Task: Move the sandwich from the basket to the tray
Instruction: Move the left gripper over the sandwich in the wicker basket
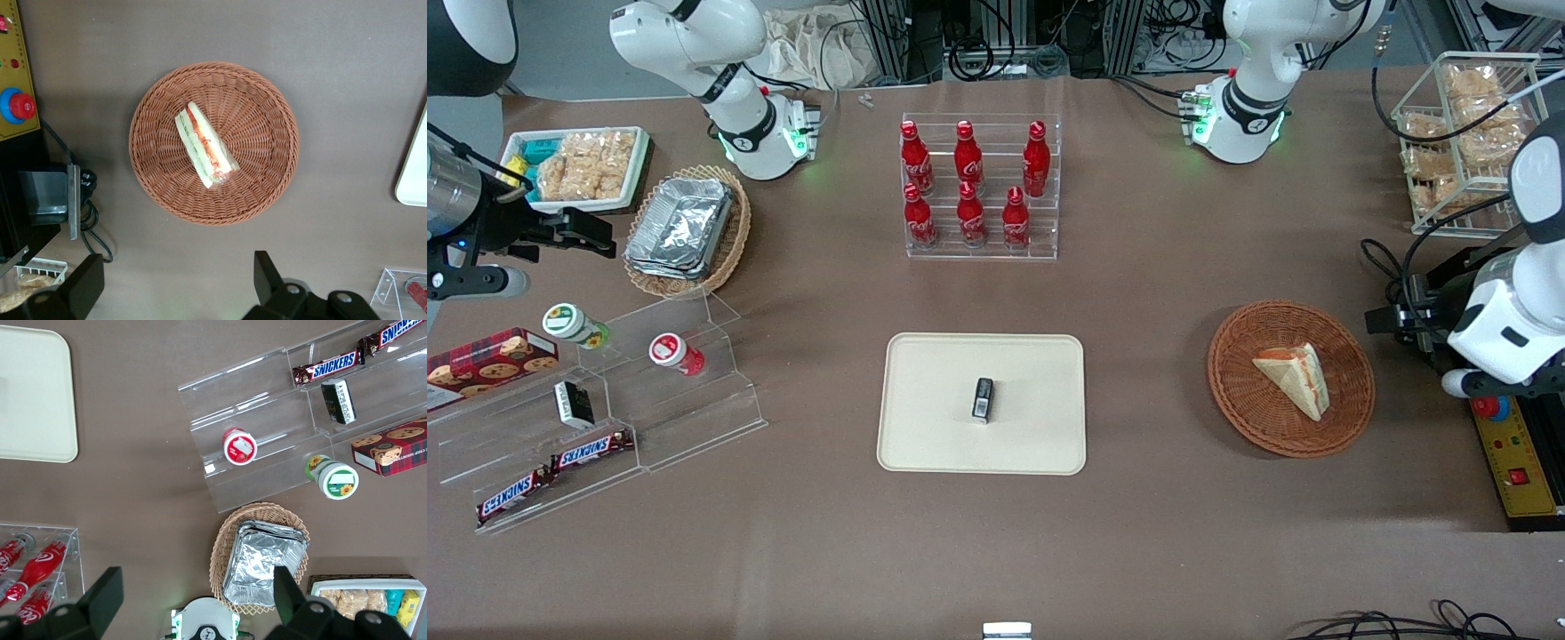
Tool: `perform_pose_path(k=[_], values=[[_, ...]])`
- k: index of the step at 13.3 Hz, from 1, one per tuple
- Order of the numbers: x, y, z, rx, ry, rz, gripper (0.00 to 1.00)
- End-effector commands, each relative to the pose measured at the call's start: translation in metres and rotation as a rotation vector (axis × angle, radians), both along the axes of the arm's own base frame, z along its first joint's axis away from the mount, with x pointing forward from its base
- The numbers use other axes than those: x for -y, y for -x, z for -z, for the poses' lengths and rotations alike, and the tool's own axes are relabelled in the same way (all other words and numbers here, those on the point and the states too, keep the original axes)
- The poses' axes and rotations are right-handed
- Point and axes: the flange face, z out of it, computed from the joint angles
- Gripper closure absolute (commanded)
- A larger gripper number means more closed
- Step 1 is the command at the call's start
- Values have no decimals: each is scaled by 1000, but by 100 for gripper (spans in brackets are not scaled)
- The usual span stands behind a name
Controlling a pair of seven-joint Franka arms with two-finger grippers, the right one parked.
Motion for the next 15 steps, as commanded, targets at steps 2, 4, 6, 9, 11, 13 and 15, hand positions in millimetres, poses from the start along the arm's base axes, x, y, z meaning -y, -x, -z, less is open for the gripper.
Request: perform_pose_path(k=[2, 4, 6, 9, 11, 13, 15], values=[[0, -4, -4, 11, 10, 9, 0], [-2, -5, 3, 0, -6, 12, 0], [-4, -9, 31, -45, -38, 27, 0], [-10, 13, 59, -14, -30, 12, 0], [-26, 38, 91, 52, -22, -18, 0], [-31, 47, 113, 54, -2, -41, 0], [-29, 52, 134, 40, -8, -100, 0]])
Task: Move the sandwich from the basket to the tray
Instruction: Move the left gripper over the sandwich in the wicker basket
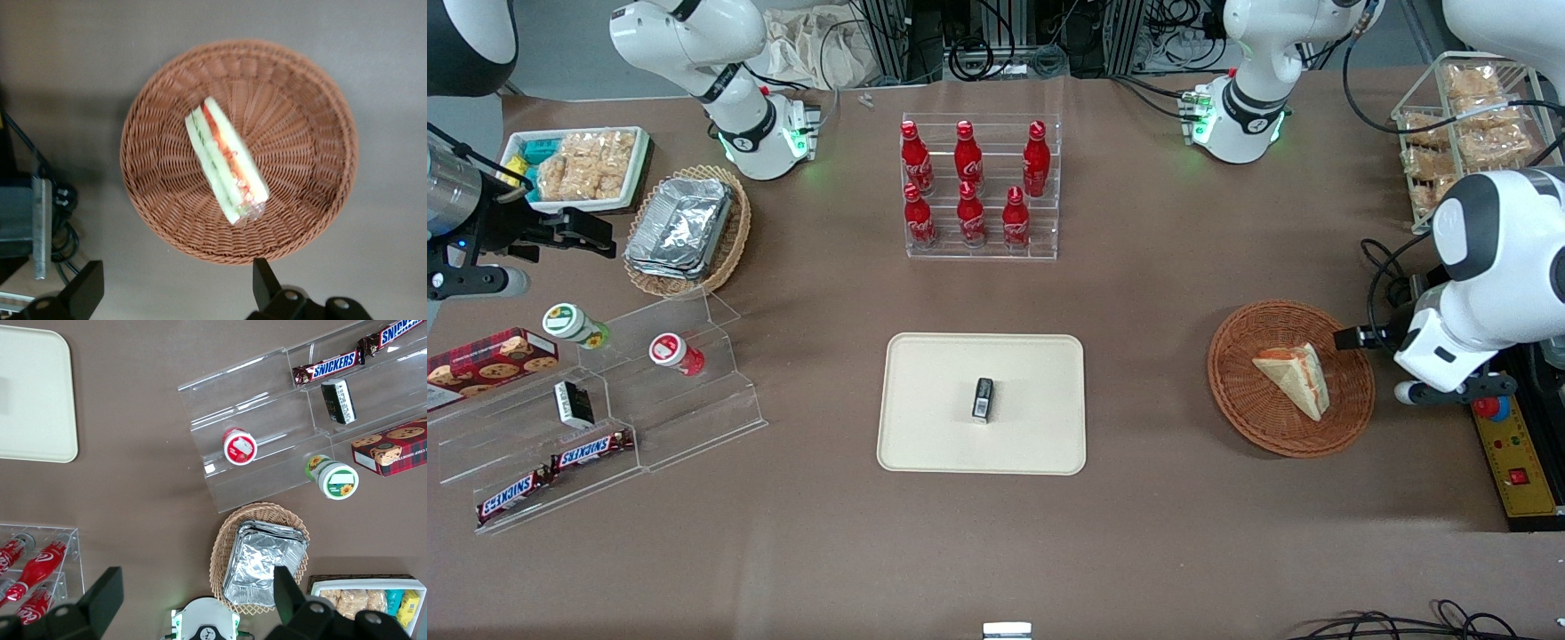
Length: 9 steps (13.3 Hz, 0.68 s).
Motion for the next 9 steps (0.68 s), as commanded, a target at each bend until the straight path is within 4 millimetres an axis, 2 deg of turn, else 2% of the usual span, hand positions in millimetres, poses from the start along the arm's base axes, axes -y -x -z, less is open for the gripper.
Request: perform_pose_path(k=[1, 5, 7, 9], values=[[8, 19, 20, 14, -6, -105, 0], [17, 10, 57, 23, -12, -402, 0], [18, 6, 69, 32, -6, -552, 0], [18, 4, 83, 25, -14, -629, 0]])
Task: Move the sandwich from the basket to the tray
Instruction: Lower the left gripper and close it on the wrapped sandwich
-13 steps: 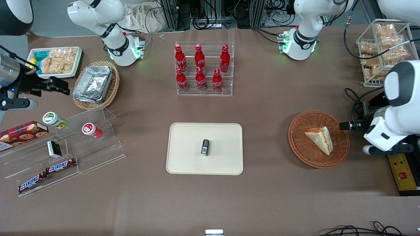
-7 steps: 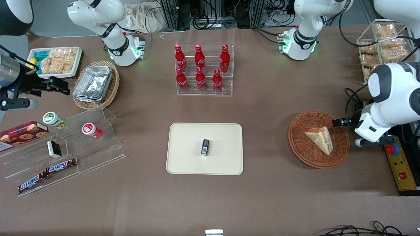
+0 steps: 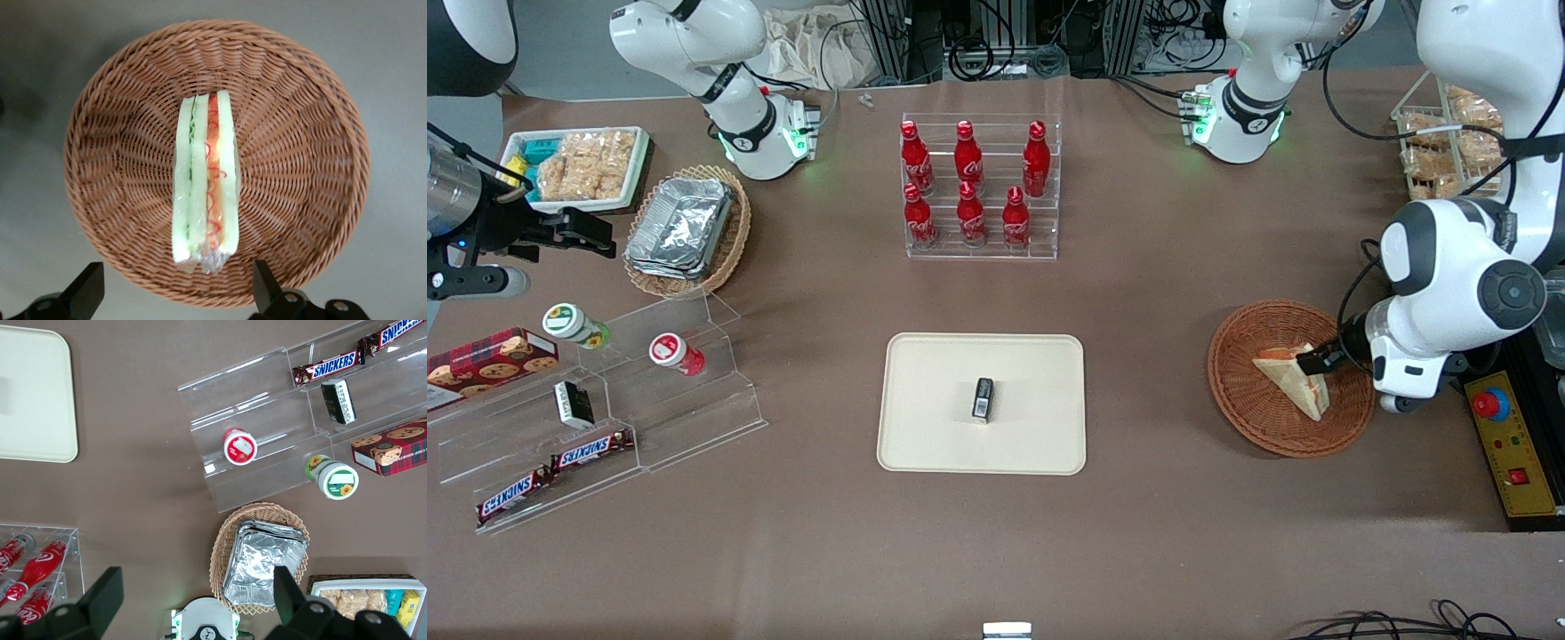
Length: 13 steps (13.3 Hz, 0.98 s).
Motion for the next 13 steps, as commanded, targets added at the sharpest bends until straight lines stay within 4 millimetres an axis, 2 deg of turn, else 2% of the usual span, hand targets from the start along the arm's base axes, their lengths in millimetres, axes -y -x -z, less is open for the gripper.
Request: perform_pose_path(k=[1, 4, 7, 8, 9, 11, 12, 13], values=[[2, 2, 21, 7, -1, -105, 0], [1, 12, 43, 45, -6, -144, 0], [1, 12, 60, 46, -12, -141, 1], [0, 12, 64, 42, -13, -142, 6], [0, 11, 63, 43, -14, -145, 19], [0, 8, 59, 50, -17, -178, 75], [0, 6, 57, 51, -18, -180, 91], [1, 6, 52, 58, -20, -182, 100]])
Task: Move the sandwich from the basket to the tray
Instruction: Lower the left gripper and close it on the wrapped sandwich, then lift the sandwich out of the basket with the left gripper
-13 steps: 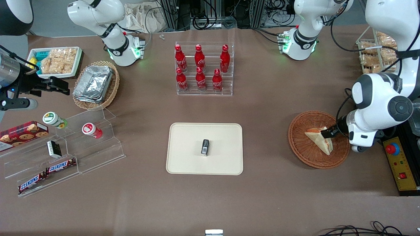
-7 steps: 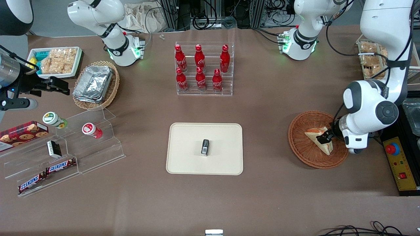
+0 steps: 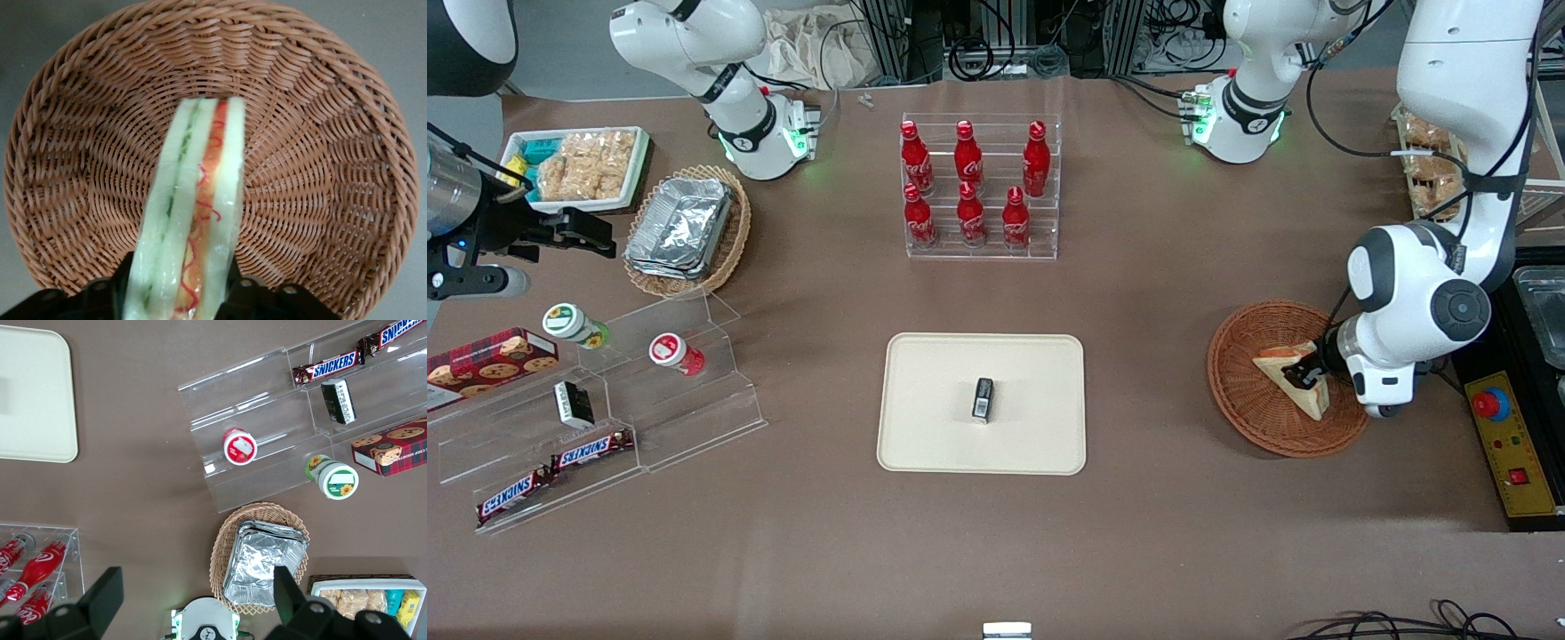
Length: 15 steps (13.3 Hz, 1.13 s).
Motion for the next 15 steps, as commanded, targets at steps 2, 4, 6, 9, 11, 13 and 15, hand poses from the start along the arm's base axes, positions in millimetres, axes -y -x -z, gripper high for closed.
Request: perform_pose_path(k=[2, 4, 6, 9, 11, 13, 15], values=[[11, -6, -35, 33, -11, -30, 100], [24, -16, -76, -36, -12, -9, 100], [42, -25, -125, -97, -13, 29, 100], [83, -30, -196, -145, -16, 110, 100], [119, -22, -209, -161, -15, 201, 100], [158, -13, -209, -159, -14, 314, 100], [204, -3, -203, -156, -28, 453, 100]])
